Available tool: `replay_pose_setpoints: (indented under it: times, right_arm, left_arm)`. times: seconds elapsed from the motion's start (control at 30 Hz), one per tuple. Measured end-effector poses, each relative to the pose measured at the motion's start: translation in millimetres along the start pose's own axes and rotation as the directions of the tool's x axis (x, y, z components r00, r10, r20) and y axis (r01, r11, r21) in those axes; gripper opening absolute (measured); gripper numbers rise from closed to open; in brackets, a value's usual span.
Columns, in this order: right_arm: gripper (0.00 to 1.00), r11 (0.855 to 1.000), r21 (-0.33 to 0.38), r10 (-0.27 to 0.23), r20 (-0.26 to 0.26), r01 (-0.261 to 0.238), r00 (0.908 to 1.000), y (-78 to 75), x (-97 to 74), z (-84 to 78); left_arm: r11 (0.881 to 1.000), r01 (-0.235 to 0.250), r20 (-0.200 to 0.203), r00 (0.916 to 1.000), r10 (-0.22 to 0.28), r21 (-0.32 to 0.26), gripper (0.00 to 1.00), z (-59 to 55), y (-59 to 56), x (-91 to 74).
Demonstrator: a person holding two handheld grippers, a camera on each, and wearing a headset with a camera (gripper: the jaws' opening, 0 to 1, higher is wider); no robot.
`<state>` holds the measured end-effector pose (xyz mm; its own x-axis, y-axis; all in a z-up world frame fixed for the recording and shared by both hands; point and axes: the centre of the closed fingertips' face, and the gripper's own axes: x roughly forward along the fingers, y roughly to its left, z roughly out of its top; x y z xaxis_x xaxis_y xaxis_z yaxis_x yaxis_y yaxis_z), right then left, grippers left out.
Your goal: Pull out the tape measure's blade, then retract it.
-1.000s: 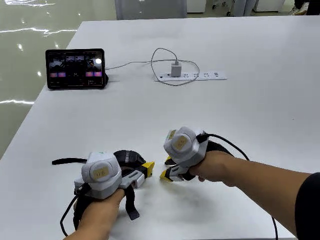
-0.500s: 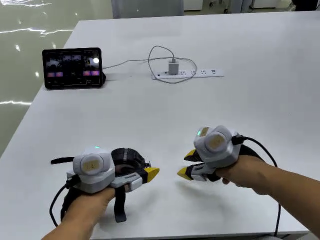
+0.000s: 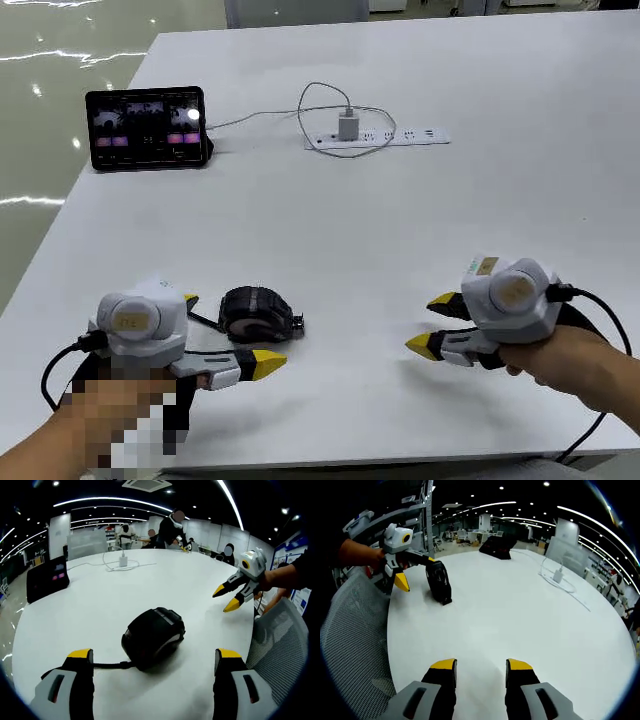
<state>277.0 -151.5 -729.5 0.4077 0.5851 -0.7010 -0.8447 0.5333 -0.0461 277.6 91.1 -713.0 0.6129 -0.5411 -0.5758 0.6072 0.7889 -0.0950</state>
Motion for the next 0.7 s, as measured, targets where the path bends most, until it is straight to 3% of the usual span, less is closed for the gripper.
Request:
replay_pose_setpoints:
  times: [0.07, 0.13, 0.27, 0.4, 0.57, 0.7]
  right_arm:
    - [0.38, 1.000, -0.002, -0.003, 0.001, 0.003, 1.0000, -1.1, -4.9, -4.9]
    - [0.40, 1.000, 0.002, -0.008, 0.004, 0.008, 1.0000, -2.8, -10.3, -9.6]
    - [0.42, 0.999, 0.021, -0.028, 0.010, 0.027, 0.9996, -9.6, -22.2, -20.4]
    - [0.46, 0.997, 0.050, -0.052, 0.019, 0.051, 0.9985, -19.8, -36.7, -32.9]
    - [0.51, 0.997, 0.051, -0.065, 0.011, 0.064, 0.9978, -30.7, -51.1, -46.2]
    - [0.54, 0.995, 0.057, -0.080, 0.040, 0.078, 0.9960, -37.4, -63.7, -46.7]
  left_arm:
    - [1.000, 0.000, -0.032, 0.9995, -0.001, -0.019, 0.99, -11.7, 4.0, -4.2]
    - [1.000, -0.011, -0.031, 0.9995, 0.011, -0.018, 0.99, -15.8, 6.8, -9.9]
    - [1.000, 0.004, 0.020, 0.9998, -0.004, 0.003, 0.99, -9.4, 5.1, -19.1]
    - [1.000, 0.007, 0.006, 1.0000, -0.007, 0.020, 0.99, -10.3, 4.7, -23.4]
    - [1.000, -0.004, 0.019, 0.9998, 0.004, 0.028, 0.99, -6.3, 6.6, -27.7]
    - [1.000, 0.013, 0.028, 0.9995, -0.013, 0.022, 0.99, -6.2, 8.2, -29.0]
